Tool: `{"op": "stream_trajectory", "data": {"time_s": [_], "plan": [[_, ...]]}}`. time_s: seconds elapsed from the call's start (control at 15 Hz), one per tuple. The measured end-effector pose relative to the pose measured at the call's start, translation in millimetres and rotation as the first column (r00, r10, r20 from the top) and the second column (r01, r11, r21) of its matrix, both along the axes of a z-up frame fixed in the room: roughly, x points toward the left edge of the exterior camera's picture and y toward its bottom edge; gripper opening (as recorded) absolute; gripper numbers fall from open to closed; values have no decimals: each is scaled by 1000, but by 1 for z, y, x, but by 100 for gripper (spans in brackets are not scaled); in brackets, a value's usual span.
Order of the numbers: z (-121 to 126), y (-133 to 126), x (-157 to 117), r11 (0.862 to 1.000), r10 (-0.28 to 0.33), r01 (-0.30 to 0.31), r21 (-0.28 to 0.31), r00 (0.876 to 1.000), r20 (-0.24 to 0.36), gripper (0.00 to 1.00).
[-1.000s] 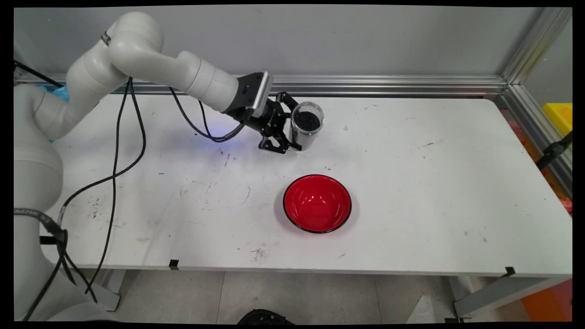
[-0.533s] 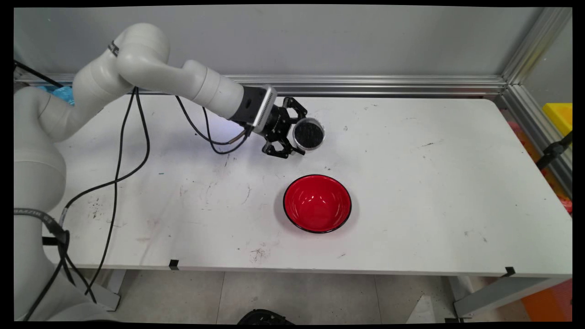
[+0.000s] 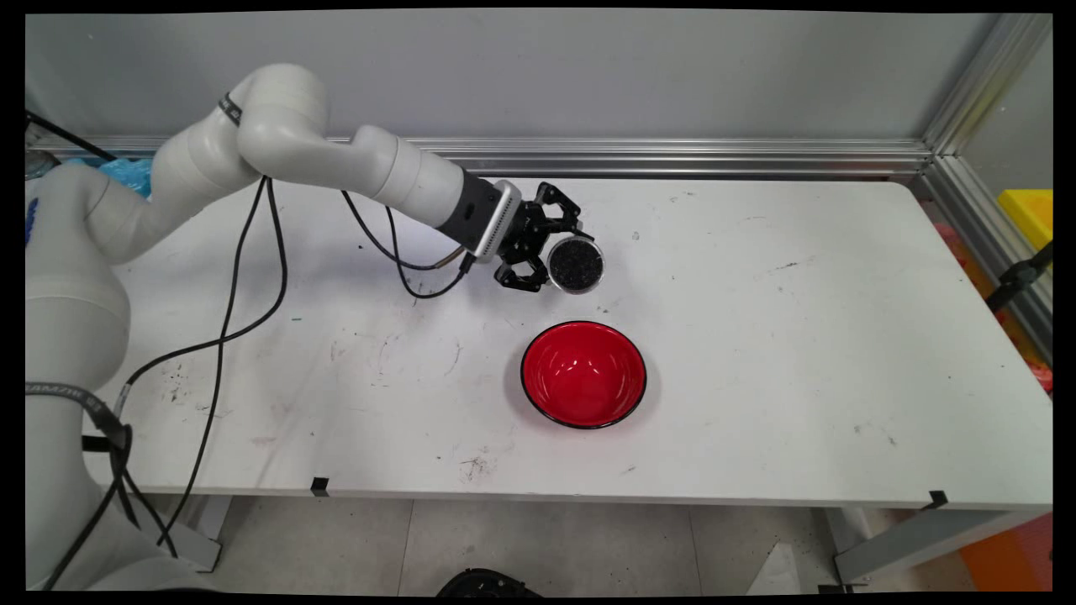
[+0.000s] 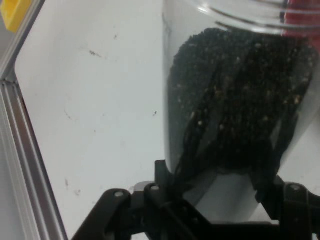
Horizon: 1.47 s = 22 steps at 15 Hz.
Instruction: Pour the black seasoning powder in the red bowl
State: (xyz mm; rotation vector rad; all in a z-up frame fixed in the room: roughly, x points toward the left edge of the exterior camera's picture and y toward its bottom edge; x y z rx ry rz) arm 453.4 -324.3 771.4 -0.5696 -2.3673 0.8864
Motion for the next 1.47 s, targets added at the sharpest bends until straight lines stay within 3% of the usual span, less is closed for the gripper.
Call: {"op": "stream_trajectory", "data": {"time_s": [0.6, 1.47], "plan": [[-12, -11, -13, 985, -86, 97, -145, 993, 82, 0], [-17, -18, -26, 931, -157, 206, -301, 972, 177, 0]]}}
